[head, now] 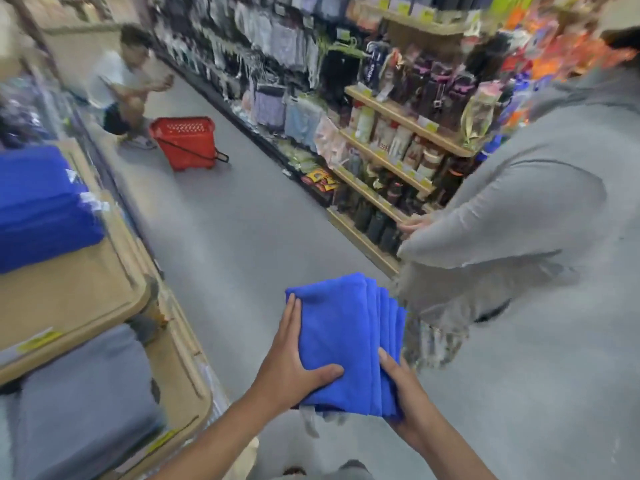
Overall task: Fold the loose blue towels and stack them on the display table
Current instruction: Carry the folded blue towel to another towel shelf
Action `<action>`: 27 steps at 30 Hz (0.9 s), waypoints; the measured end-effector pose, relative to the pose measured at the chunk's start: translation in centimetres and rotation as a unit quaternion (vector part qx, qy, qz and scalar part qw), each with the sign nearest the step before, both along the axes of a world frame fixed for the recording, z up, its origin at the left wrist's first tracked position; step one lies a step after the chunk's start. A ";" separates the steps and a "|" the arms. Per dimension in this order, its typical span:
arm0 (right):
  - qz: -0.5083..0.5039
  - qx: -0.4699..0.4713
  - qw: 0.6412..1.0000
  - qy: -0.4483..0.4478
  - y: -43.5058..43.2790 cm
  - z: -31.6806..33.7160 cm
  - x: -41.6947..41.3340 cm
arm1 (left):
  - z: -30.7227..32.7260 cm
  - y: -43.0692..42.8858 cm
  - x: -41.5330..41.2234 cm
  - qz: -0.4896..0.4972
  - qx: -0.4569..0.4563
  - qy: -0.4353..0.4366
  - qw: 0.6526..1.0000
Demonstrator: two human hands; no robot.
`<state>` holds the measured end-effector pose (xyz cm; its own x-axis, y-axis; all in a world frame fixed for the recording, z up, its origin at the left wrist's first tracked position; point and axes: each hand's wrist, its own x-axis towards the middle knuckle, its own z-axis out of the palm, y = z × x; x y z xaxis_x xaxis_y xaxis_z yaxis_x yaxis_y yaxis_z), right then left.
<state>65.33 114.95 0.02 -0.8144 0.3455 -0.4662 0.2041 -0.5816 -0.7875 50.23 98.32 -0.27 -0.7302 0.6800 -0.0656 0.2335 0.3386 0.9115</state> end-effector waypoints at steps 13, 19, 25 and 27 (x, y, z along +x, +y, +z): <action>0.261 -0.029 0.965 -0.001 9.6 2.6 -27.5 | 2.6 5.0 -16.9 0.269 -0.044 0.011 0.962; 0.418 -0.031 0.908 0.003 9.3 5.4 -39.2 | 5.3 4.7 -21.4 0.434 -0.021 0.021 0.901; 0.561 -0.022 0.827 0.033 3.5 9.4 -48.8 | 9.2 1.5 -24.1 0.592 -0.020 0.094 0.800; 0.611 -0.014 0.789 0.054 0.6 10.6 -51.5 | 10.3 -0.3 -24.7 0.632 -0.021 0.121 0.765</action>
<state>13.82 115.54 10.64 -0.5663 -0.7393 -0.3643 0.5592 -0.0200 -0.8288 25.53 98.06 10.08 -0.7968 -0.5790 0.1728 -0.1450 0.4609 0.8755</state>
